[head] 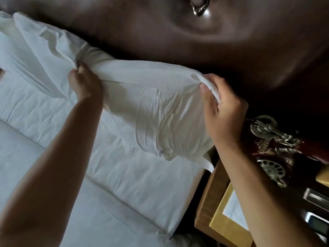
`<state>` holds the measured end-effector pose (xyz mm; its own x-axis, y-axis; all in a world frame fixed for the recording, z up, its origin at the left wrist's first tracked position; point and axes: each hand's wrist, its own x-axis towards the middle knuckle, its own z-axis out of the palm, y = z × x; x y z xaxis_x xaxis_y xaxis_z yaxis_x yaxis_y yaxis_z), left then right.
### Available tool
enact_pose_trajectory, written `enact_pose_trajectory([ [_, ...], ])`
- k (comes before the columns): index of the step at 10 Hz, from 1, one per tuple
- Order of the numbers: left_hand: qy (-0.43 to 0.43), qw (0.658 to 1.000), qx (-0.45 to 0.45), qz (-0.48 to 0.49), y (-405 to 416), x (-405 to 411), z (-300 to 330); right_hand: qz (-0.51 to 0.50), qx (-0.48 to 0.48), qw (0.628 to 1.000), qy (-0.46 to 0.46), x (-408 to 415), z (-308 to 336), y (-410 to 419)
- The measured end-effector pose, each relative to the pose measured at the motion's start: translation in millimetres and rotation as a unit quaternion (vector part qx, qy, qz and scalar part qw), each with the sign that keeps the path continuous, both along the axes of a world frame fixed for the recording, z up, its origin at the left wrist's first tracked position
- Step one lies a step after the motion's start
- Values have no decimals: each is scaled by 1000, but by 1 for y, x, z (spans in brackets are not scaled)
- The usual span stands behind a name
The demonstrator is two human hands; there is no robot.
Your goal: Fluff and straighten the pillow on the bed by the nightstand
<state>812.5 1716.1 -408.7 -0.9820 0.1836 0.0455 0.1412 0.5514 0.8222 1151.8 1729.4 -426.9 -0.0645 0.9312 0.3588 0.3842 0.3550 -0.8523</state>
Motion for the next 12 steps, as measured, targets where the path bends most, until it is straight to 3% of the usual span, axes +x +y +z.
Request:
enact_pose_trajectory([
  [2, -29, 998, -11, -57, -2, 2, 1, 45, -43, 998, -31, 15, 12, 16],
  [4, -38, 993, -38, -100, -15, 7, -3, 170, -97, 969, -154, 59, 13, 16],
  [5, -53, 992, -60, -94, -14, 13, 1, 167, -50, 965, -196, 78, 17, 18],
  [6, -75, 992, -37, -96, -11, 20, 10, 138, 8, 977, -163, 77, 30, 25],
  [9, -72, 984, -55, -156, -32, 28, 7, 53, -65, 988, -131, 71, 24, 15],
  [12, -77, 959, -119, -244, -64, 31, 64, 68, -17, 984, -164, 82, 70, -15],
])
